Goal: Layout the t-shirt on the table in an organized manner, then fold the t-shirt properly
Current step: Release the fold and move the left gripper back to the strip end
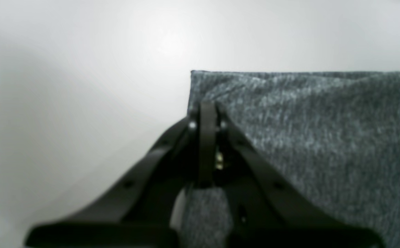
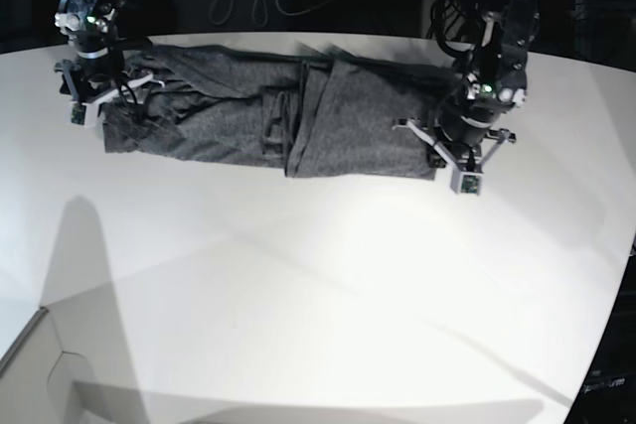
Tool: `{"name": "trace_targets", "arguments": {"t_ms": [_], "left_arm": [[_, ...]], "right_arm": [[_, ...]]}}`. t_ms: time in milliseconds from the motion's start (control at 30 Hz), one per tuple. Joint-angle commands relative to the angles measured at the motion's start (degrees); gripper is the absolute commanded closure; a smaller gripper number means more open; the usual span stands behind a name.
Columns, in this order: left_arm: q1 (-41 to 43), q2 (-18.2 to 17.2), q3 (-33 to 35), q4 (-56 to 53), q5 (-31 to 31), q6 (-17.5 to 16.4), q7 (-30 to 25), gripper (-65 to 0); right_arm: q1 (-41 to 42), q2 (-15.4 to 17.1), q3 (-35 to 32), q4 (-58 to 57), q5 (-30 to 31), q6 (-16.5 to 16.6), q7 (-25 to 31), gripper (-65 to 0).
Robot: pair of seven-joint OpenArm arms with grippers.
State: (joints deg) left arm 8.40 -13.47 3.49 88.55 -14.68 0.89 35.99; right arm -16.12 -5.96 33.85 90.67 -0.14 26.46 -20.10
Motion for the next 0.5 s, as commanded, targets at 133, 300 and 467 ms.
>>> {"name": "trace_targets", "arguments": {"t_ms": [133,300,467], "left_arm": [[0.3,-0.5,-0.2,0.0,0.7,0.4,3.7,-0.1],[0.3,-0.5,-0.3,0.4,0.7,0.4,3.8,-0.1],[0.5,-0.5,-0.3,4.5,0.7,0.4,3.9,-0.1]], "right_arm": [[-1.1,-1.4,-1.1,0.4,0.3,0.2,-0.8,-29.2],[-1.6,-1.6,-3.4,0.7,0.4,0.2,-0.8,-7.3],[-1.8,-2.0,-3.7,0.9,0.4,4.3,-0.8,0.0]]}}
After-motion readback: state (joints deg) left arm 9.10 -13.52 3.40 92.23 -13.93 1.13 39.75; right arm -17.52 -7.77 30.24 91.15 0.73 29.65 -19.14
